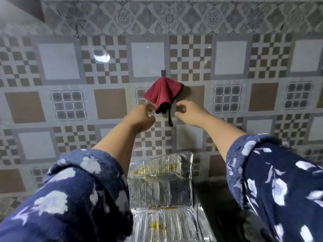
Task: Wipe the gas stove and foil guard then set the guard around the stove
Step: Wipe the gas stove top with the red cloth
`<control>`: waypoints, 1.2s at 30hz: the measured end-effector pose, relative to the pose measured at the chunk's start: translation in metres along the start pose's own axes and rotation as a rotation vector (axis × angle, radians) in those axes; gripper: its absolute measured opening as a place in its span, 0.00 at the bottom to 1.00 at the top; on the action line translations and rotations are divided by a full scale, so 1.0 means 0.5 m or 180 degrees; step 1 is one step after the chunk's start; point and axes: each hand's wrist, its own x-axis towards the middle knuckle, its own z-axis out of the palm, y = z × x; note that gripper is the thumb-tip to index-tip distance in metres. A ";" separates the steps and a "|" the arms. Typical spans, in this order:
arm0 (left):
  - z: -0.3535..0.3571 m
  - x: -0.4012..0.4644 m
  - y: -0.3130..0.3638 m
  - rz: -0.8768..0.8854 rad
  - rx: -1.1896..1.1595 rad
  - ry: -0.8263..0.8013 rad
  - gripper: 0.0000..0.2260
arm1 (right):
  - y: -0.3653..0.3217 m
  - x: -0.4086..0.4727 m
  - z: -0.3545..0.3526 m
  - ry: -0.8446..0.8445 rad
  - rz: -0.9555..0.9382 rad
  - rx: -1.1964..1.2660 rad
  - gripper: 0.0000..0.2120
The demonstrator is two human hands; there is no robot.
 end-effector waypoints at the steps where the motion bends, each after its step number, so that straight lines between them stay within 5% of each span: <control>1: -0.003 0.019 -0.005 -0.0009 -0.0038 0.0143 0.20 | -0.008 0.022 0.002 0.0126 -0.0025 0.0190 0.26; 12: 0.048 0.157 -0.037 0.0065 -0.0905 0.0823 0.20 | -0.055 0.174 0.082 0.0789 0.0057 0.1917 0.33; 17: 0.037 0.153 -0.015 0.0247 -0.1115 0.0967 0.22 | -0.050 0.154 0.050 0.0885 -0.0168 0.1882 0.31; 36: 0.229 -0.403 0.300 -0.0196 -0.1622 0.0224 0.17 | 0.150 -0.500 -0.080 0.0301 0.0361 0.1591 0.29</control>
